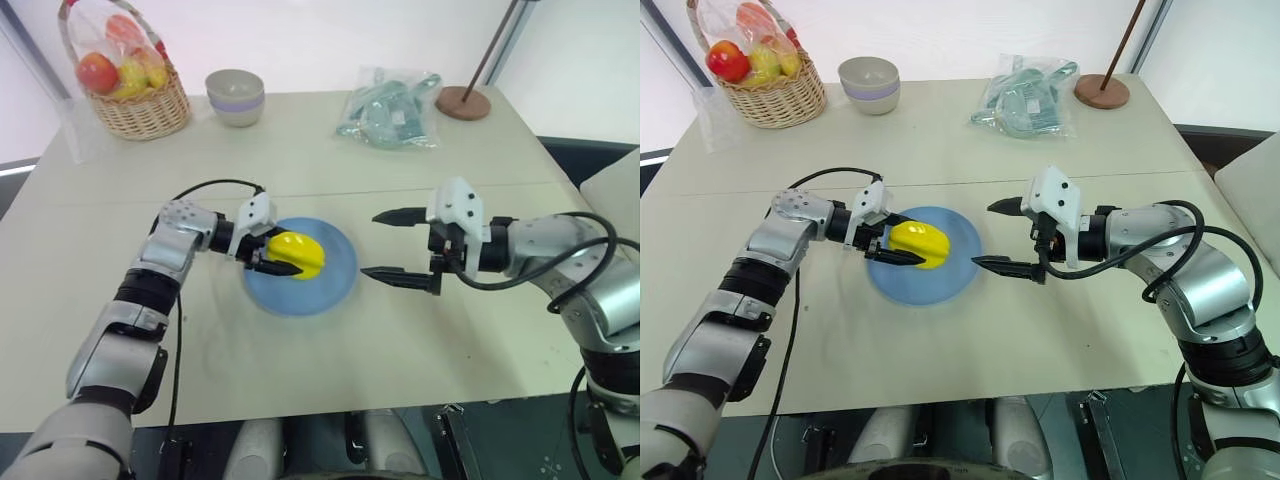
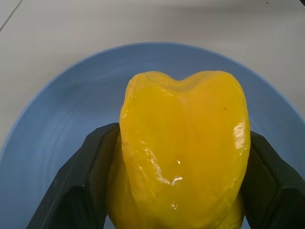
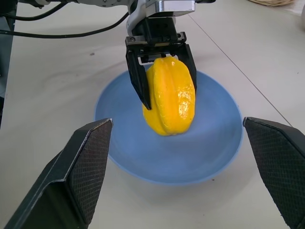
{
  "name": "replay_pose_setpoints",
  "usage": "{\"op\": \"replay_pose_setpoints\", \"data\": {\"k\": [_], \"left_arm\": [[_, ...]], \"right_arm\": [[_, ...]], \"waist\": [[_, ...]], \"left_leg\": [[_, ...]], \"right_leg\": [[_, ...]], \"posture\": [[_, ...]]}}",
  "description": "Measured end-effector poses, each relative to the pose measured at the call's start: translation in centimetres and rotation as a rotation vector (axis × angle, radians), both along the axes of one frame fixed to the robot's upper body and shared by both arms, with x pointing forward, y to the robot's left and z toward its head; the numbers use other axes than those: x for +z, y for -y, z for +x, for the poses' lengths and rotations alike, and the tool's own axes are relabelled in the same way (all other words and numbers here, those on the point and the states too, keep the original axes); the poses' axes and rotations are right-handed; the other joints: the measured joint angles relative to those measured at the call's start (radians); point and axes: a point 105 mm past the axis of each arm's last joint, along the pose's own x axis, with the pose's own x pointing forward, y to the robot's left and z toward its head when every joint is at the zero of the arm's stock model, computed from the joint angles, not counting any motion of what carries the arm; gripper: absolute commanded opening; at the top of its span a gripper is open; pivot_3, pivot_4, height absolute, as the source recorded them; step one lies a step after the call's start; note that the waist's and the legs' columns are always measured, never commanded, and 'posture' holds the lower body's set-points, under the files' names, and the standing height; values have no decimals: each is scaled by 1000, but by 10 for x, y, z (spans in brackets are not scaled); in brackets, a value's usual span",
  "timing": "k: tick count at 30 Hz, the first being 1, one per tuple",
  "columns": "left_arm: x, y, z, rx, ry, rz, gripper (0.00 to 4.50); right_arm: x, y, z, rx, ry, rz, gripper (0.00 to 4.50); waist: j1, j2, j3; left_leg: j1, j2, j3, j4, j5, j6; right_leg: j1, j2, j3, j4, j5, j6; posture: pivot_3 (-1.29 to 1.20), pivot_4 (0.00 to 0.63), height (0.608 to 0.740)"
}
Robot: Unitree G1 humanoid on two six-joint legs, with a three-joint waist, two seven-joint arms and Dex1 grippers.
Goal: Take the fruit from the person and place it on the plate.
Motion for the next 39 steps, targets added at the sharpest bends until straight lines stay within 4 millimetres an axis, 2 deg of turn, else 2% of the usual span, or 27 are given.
{"op": "replay_pose_setpoints", "data": {"k": [2, 4, 6, 16, 18, 21, 24, 27, 29, 31, 35, 39], "left_arm": [[0, 1, 0, -1, 1, -3, 2892], [1, 2, 0, 2, -1, -6, 3898], [1, 2, 0, 12, -12, -9, 4442], [0, 1, -5, 6, -30, -22, 4442], [10, -2, -5, 15, -14, -43, 4442], [33, -9, -2, 57, 6, -123, 4442], [70, -18, 2, 120, 60, -206, 4442], [101, -38, -1, 176, 130, -224, 4442], [107, -49, -7, 194, 144, -198, 4442], [106, -66, -19, 212, 137, -137, 4442], [87, -104, -45, 268, 56, 6, 4442], [91, -121, -63, 298, 43, 45, 4442]], "right_arm": [[0, 0, 0, -2, 1, -2, 4500], [0, 0, 0, -1, 1, 1, 4500], [0, 0, 1, -1, 1, 3, 4500], [-1, 1, 2, -7, -5, 3, 4500], [-1, 1, 2, -7, -5, 3, 4500], [-1, 1, 2, -7, -5, 2, 4500], [-1, 3, 1, -6, -6, -7, 4500], [-2, 9, 0, -14, -13, -32, 4500], [-2, 11, -1, -13, -14, -41, 4500], [-3, 13, -2, -10, -16, -54, 4500], [-6, 18, -3, -7, -18, -67, 4500], [-6, 18, -3, 4, -15, -74, 4500]], "waist": [[0, 0, 0], [0, 0, 0], [-1, 0, 0], [0, 0, 0], [-1, 0, 0], [-1, 0, 0], [-1, 0, 0], [-4, 0, 0], [-7, 0, 0], [-9, 1, 0], [-6, 1, 1], [2, 1, 1]], "left_leg": [[0, 0, 0, 0, 0, 0], [0, 0, 0, 0, 0, 0], [0, 0, 0, 0, 0, 0], [0, 0, 0, 0, 0, 0], [0, 0, 0, 0, 0, 0], [0, 0, 0, 0, 0, 0], [0, 0, 0, 0, 0, 0], [0, 0, 0, 0, 0, 0], [1, 0, 0, 0, 0, 0], [1, 1, 0, -1, 0, 1], [1, 1, 0, -1, 0, 0], [1, 1, 0, 0, 0, 0]], "right_leg": [[0, 0, 0, 0, 0, 0], [0, 0, 0, 0, 0, 0], [0, 0, 0, 0, 0, 0], [0, 0, 0, 0, 0, 0], [0, 0, 0, 0, 0, 0], [0, 0, 0, 0, 0, 0], [0, 0, 0, 0, 0, 0], [0, 0, 0, 0, 0, 0], [0, 0, 0, 0, 0, 0], [0, 0, 0, 0, 0, 0], [-1, 0, 1, 0, 0, 0], [1, -2, 0, -1, -2, -3]], "posture": [[0, 150, 740], [0, 150, 740], [0, 150, 740], [0, 150, 740], [0, 150, 740], [0, 150, 740], [0, 150, 740], [0, 150, 740], [0, 150, 740], [0, 150, 740], [0, 150, 740], [0, 150, 740]]}}
